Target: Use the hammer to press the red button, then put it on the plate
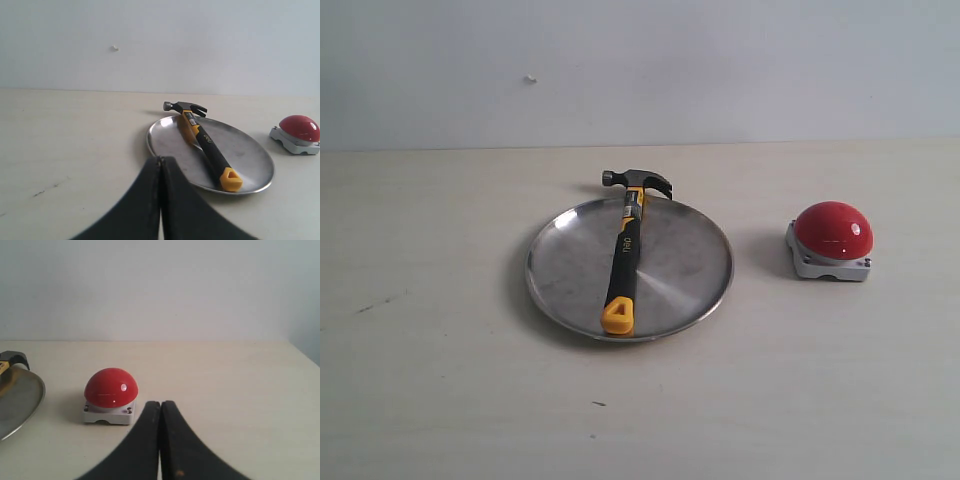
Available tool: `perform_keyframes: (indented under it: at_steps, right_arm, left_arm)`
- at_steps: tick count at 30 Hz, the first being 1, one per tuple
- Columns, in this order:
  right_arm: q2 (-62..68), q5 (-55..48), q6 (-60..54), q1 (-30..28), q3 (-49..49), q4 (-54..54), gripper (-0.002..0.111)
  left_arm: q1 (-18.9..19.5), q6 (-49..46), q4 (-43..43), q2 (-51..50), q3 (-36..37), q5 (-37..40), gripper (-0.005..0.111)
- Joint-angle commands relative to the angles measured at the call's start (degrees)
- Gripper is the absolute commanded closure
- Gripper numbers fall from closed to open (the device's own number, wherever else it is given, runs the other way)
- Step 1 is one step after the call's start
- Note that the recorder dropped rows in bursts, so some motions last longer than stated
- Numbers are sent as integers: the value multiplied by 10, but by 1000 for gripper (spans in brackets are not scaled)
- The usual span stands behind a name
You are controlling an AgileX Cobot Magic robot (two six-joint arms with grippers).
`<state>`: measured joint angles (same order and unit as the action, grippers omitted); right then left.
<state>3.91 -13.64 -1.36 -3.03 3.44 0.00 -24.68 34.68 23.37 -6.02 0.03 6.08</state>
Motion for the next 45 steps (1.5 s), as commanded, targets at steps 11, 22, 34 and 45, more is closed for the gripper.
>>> perform_keyframes:
  at_steps: [11, 22, 34, 45]
  right_arm:
    - [-39, -60, 42, -6, -5, 0, 108]
    - [-39, -41, 44, -6, -34, 0, 108]
    - [-39, -41, 44, -6, -34, 0, 108]
    - [-39, -41, 45, -6, -34, 0, 108]
  left_arm:
    - [1, -1, -3, 3, 0, -1, 107]
    - [1, -1, -3, 3, 0, -1, 107]
    - [1, -1, -3, 3, 0, -1, 107]
    - [2, -148, 186, 3, 0, 200, 107]
